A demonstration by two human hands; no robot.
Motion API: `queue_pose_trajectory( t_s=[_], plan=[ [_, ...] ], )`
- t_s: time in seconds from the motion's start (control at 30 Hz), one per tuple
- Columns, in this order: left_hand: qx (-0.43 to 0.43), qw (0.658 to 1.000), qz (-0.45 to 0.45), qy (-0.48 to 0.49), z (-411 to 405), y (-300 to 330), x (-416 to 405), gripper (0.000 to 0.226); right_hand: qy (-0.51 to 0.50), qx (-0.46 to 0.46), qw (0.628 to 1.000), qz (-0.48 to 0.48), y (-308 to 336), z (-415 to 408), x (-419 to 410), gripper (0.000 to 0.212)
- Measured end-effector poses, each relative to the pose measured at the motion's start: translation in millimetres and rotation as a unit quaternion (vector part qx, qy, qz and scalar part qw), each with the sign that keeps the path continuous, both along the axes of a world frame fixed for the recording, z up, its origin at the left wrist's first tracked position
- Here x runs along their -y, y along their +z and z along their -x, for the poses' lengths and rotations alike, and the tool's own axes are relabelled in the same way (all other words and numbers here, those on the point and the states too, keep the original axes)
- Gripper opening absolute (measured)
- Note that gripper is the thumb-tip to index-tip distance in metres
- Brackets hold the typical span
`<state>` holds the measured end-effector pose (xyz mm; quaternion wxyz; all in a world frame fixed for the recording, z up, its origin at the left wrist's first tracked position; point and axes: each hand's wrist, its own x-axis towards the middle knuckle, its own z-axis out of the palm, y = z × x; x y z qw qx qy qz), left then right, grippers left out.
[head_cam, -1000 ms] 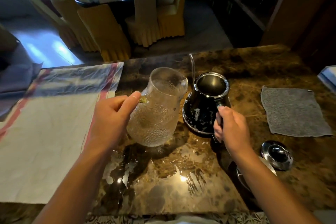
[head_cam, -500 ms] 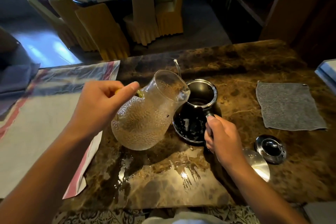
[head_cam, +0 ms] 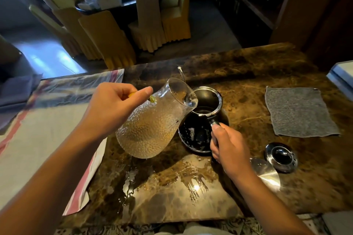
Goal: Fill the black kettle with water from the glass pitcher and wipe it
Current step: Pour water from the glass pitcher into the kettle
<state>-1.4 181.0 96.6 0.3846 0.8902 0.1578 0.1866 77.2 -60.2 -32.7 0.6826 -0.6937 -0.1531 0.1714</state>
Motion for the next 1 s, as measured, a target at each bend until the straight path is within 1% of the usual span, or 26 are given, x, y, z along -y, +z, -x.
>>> queue_pose_trajectory(
  t_s=[0.2,0.37,0.47,0.6,0.73,0.83,0.9,1.0],
  plan=[
    [-0.03,0.999,-0.023,-0.004,-0.3,7.3,0.6,0.054,-0.003,0.005,1.0,0.004,0.3,-0.2,-0.4,0.046],
    [-0.05,0.997,-0.05,-0.014,0.3,11.5,-3.1,0.049,-0.001,0.007,1.0,0.001,0.6,-0.1,0.2,0.045],
    [-0.059,0.996,-0.059,-0.027,1.7,12.7,-4.0,0.049,0.004,0.009,1.0,0.002,1.0,-0.2,0.0,0.046],
    [-0.071,0.993,-0.088,-0.043,3.3,14.5,-4.8,0.045,0.007,0.006,1.0,-0.006,1.2,-0.2,0.8,0.051],
    [-0.086,0.988,-0.108,-0.071,3.1,15.4,-8.3,0.046,0.011,0.007,1.0,-0.005,1.3,-0.1,1.5,0.051],
    [-0.097,0.98,-0.153,-0.082,-0.3,18.5,-10.6,0.05,0.013,0.005,1.0,-0.005,1.9,-0.1,1.4,0.048],
    [-0.096,0.973,-0.186,-0.095,-2.9,21.3,-10.8,0.047,0.014,0.005,1.0,-0.006,2.4,0.0,1.7,0.047],
    [-0.096,0.961,-0.23,-0.118,-5.3,24.1,-10.6,0.041,0.018,0.002,1.0,-0.014,3.0,0.3,2.0,0.053]
  ],
)
